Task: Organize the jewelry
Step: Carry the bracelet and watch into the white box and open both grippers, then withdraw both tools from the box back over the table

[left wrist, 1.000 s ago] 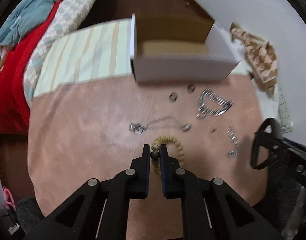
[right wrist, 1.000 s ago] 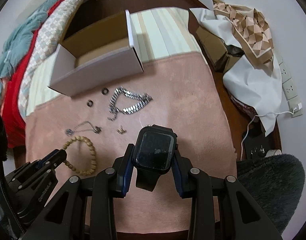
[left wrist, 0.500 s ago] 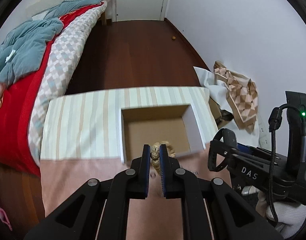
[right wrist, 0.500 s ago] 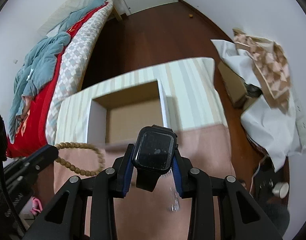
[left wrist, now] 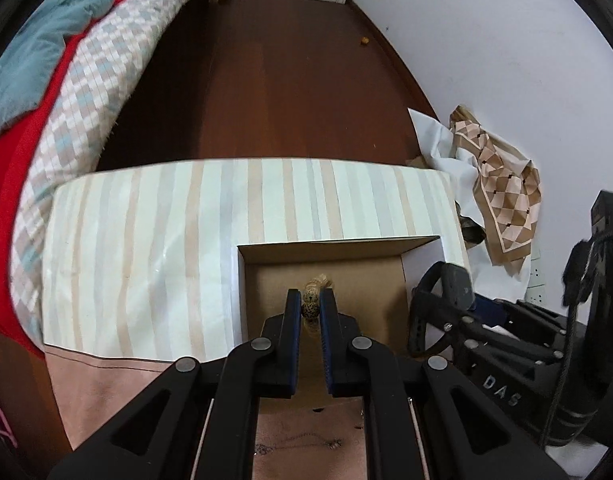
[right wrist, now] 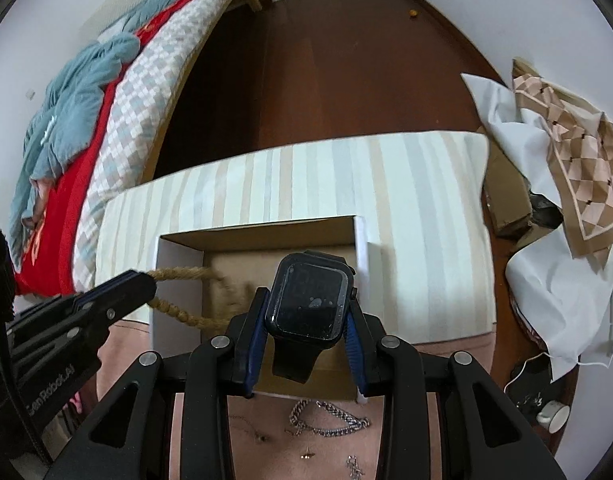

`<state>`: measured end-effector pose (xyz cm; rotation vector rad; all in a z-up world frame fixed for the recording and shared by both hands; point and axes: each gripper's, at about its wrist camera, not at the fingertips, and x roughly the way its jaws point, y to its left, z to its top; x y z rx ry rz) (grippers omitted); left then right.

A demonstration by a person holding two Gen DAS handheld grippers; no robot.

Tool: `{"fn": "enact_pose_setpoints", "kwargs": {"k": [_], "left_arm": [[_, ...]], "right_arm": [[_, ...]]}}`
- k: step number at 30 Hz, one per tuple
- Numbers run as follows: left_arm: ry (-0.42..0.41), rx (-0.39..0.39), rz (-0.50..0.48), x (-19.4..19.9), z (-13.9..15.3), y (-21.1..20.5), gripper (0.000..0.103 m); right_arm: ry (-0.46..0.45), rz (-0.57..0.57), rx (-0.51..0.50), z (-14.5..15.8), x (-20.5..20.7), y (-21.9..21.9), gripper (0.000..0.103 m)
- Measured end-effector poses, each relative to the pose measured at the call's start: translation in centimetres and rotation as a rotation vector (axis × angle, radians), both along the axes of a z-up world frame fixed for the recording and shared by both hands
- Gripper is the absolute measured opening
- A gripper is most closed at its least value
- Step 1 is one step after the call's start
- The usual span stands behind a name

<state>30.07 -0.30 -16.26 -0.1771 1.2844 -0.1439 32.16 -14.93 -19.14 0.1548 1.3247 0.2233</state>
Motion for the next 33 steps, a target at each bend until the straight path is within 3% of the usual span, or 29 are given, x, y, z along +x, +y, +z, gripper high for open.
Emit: {"fn": "enact_pose_setpoints", "kwargs": {"k": [4, 6, 8, 10, 11, 14, 16, 18, 22, 26, 33], "left_arm": [[0.034, 0.012, 0.038, 0.4, -0.3, 0.6, 0.011], [0.022, 0.022, 0.052, 0.2, 0.0, 1.0, 0.017], [-0.001, 0.048, 0.064, -0.1, 0.6, 1.3, 0.030], [-0.032, 0.067, 0.083, -0.5, 1.3, 1.7, 0.061], [-0.049, 0.079, 0.093, -0.9, 1.8, 1.9, 0.067], [-0.094, 0.118, 0.116, -1.8, 2.7, 2.7, 0.071], [-0.117, 0.164, 0.144, -2.7, 3.2, 3.3, 0.092], [-0.136, 0.192, 0.163, -3.7, 3.3, 3.8, 0.101], [-0.146, 0.266, 0.172, -5.3, 3.0, 4.0, 0.103], [-0.141, 0.290, 0.170, -6.7, 2.5, 3.8, 0.103], [-0.182, 0.316, 0.174, -8.7, 3.6, 3.3, 0.103]], "right_arm": [[0.048, 0.025, -0.024, -1.4, 0.4, 0.7, 0.038], [0.057, 0.029, -0.030, -1.6, 0.4, 1.0, 0.055], [0.055, 0.029, -0.032, -1.4, 0.3, 1.1, 0.058], [0.042, 0.031, -0.043, -0.9, 0.0, 1.2, 0.058], [0.034, 0.028, -0.051, -0.6, -0.2, 1.1, 0.061], [0.010, 0.012, -0.070, 0.7, -0.9, 0.7, 0.062], [-0.013, 0.001, -0.092, 1.6, -1.6, 0.3, 0.065], [-0.030, -0.008, -0.103, 2.2, -2.1, 0.1, 0.078], [-0.093, -0.013, -0.202, 3.2, -3.8, 0.1, 0.095], [-0.109, 0.005, -0.265, 2.7, -5.1, 0.5, 0.096], [-0.141, 0.005, -0.279, 2.8, -7.1, 0.6, 0.100]]}}
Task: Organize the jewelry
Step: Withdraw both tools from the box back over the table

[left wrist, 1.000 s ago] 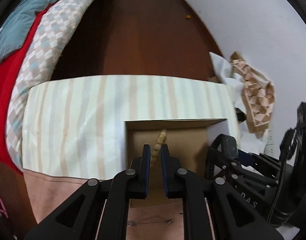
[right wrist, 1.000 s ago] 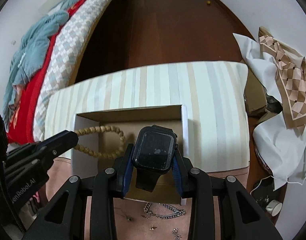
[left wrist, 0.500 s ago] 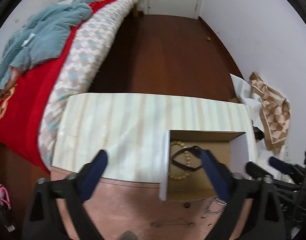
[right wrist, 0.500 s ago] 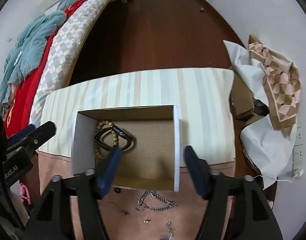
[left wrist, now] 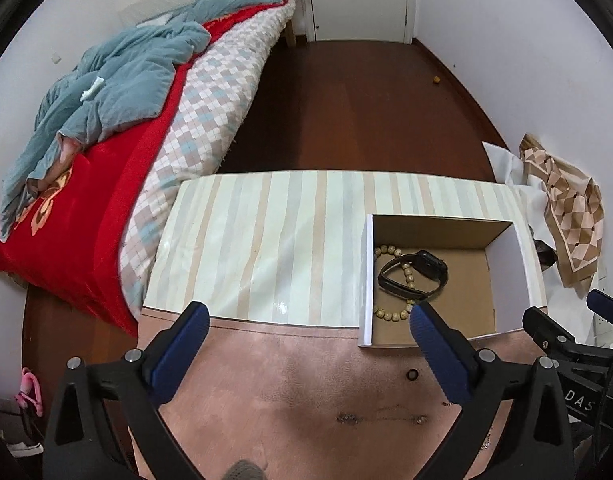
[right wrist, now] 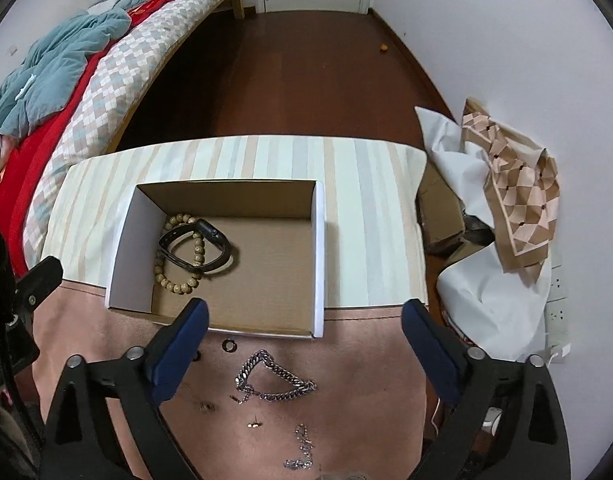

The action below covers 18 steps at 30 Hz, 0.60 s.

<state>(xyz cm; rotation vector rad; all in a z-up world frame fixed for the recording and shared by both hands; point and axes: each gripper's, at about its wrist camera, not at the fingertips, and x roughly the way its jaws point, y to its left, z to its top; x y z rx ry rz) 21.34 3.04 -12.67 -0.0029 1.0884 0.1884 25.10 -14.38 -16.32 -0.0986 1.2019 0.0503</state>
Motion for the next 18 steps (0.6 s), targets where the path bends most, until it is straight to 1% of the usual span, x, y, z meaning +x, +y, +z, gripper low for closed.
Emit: {"fn": "enact_pose_setpoints", "kwargs": {"k": [8, 15, 18], "left_arm": [[-0.081, 0.025, 0.002, -2.8, 3.0, -0.5, 0.103], [-0.124, 0.021, 0.006, -5.6, 5.4, -0.6, 0.103], [-0.138, 0.006, 0.002, -6.9, 6.3, -0.7, 0.103]], "right_arm": [[-0.064, 0.000, -0.013, 2.6, -2.2, 0.3, 0.100], [-0.133, 0.001, -0.006, 5.8, -5.2, 0.3, 0.100], [-0.167, 0.003, -0.004, 7.3, -6.8, 0.2, 0.100]]}}
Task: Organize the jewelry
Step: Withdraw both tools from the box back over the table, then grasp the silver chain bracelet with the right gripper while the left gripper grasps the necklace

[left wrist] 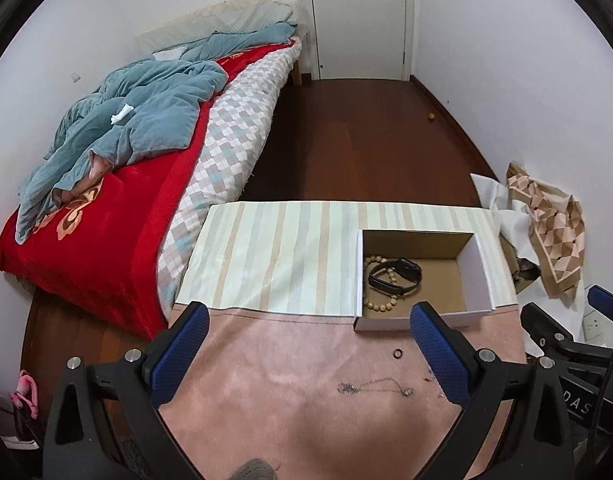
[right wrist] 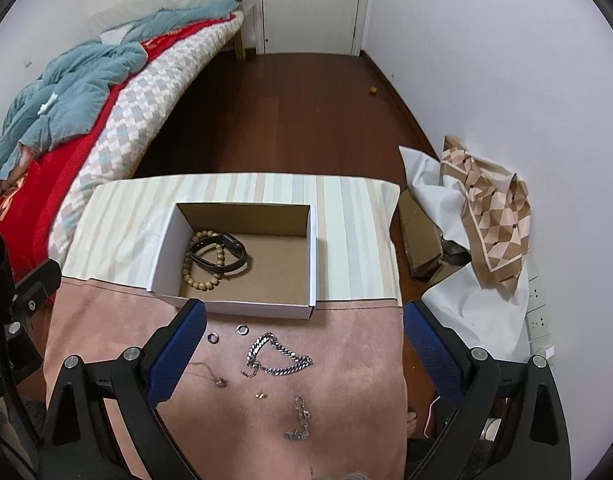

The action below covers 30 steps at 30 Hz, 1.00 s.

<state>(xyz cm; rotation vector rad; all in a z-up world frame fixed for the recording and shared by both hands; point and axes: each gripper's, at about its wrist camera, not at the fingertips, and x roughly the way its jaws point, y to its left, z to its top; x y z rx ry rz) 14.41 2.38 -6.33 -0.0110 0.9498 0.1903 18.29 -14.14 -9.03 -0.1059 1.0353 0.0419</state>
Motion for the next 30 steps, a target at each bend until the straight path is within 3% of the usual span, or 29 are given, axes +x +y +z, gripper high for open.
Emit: {"fn": "enact_pose_setpoints", "kwargs": {"k": [8, 13, 16, 21, 22, 24, 26, 30], "left_arm": [[-0.039, -0.009, 0.009, -3.0, 1.8, 0.2, 0.103], [-0.020, 0.001, 0.049, -4.0, -0.1, 0.8, 0.103], [0.031, 0.012, 0.074, -4.6, -2.7, 1.3, 0.103], [0.134, 0.044, 0.100, -5.3, -8.0, 1.5, 0.103], [0.157, 0.049, 0.102, -5.5, -9.1, 1.5, 0.103], [0.205, 0.056, 0.101, -5.9, -11.1, 1.4, 0.103], [0.233, 0.067, 0.102, -6.0, -12.5, 1.6, 0.103], [0.257, 0.081, 0.123, -5.7, -14.3, 2.2, 0.103]], "right_arm": [[-0.053, 0.002, 0.046, 2.9, -3.3, -0.3, 0.100], [-0.033, -0.022, 0.106, 2.4, -4.6, -1.5, 0.100], [0.019, -0.055, 0.150, -0.1, -4.9, -2.9, 0.100], [0.152, -0.120, 0.173, -7.3, -6.4, -5.2, 0.098], [0.179, -0.134, 0.180, -8.9, -6.9, -5.6, 0.096], [0.226, -0.159, 0.196, -11.9, -7.8, -6.4, 0.078], [0.262, -0.164, 0.242, -14.2, -8.3, -6.8, 0.075], [0.245, -0.122, 0.283, -15.7, -8.1, -5.8, 0.065]]}}
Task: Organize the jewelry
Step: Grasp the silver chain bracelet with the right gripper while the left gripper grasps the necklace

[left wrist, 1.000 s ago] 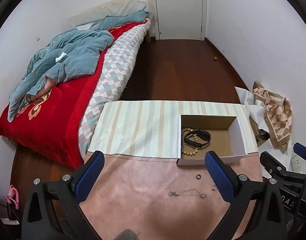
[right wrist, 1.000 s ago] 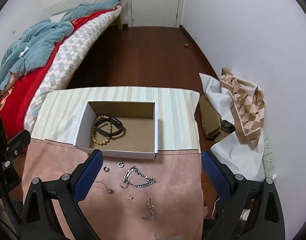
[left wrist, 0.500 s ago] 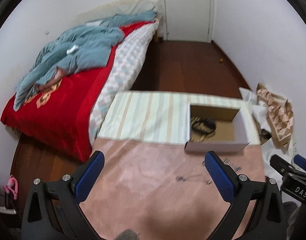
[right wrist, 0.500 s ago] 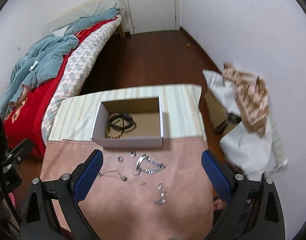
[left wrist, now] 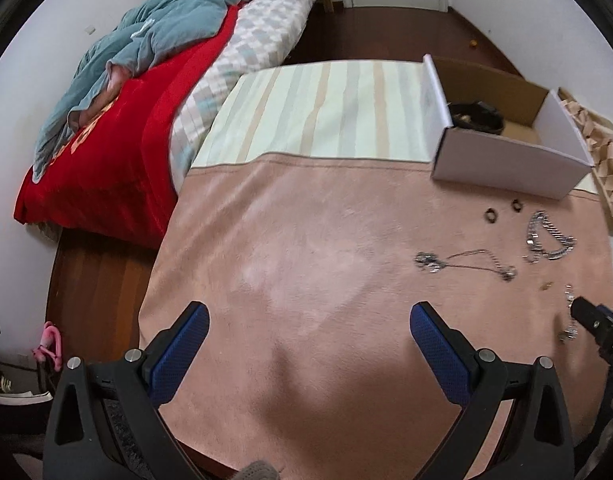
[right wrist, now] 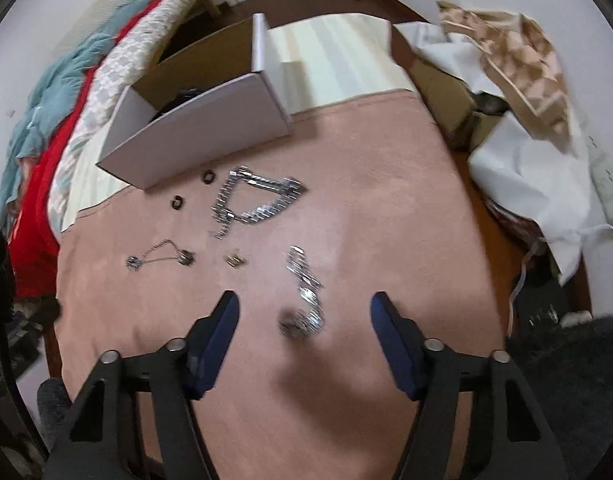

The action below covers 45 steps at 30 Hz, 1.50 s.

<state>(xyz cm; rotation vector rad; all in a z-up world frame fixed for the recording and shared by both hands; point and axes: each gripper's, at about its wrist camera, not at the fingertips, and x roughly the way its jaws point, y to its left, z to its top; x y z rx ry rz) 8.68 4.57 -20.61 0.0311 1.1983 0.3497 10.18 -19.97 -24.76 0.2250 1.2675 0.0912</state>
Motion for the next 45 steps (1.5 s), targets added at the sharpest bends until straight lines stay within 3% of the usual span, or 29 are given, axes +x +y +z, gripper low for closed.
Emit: {"fn": "enact_pose_setpoints", "kwargs": {"k": [6, 14, 19, 22, 23, 24, 25, 30, 38, 45], "left_arm": [[0.027, 0.001, 0.032, 0.9, -1.5, 1.3, 0.103], [0.051, -0.014, 0.028, 2.5, -2.9, 1.5, 0.103], [0.062, -0.029, 0.034, 3.2, -3.2, 1.4, 0.103], [0.069, -0.052, 0.033, 3.6, -3.6, 1.2, 0.103], [0.071, -0.063, 0.026, 3.8, -3.8, 1.0, 0.103], [0.073, -0.071, 0.022, 3.9, -3.9, 0.8, 0.103], [0.076, -0.079, 0.014, 4.0, -4.0, 0.5, 0.102], [0.057, -0.124, -0.060, 4.4, -3.5, -2.2, 0.102], [0.041, -0.147, -0.250, 5.3, -3.2, -9.4, 0.101], [0.071, -0.143, -0.336, 6.0, -4.4, -12.6, 0.059]], "right_arm": [[-0.027, 0.062, -0.001, -0.9, 1.8, 3.0, 0.061], [-0.059, -0.041, -0.065, -1.0, 5.3, 1.2, 0.061], [-0.066, -0.020, -0.109, -1.9, 7.2, 1.4, 0.060], [-0.085, 0.022, -0.154, -2.0, 7.6, 2.4, 0.043], [-0.094, 0.037, -0.178, -2.0, 7.6, 2.8, 0.034], [-0.101, 0.047, -0.188, -2.0, 7.6, 2.9, 0.019], [-0.112, 0.064, -0.205, -2.0, 7.6, 3.2, 0.014], [-0.101, 0.045, -0.192, -1.8, 7.3, 2.4, 0.011], [-0.073, -0.074, -0.169, -1.5, 5.8, -2.7, 0.011], [-0.060, -0.114, -0.162, -1.7, 5.1, -4.9, 0.011]]}}
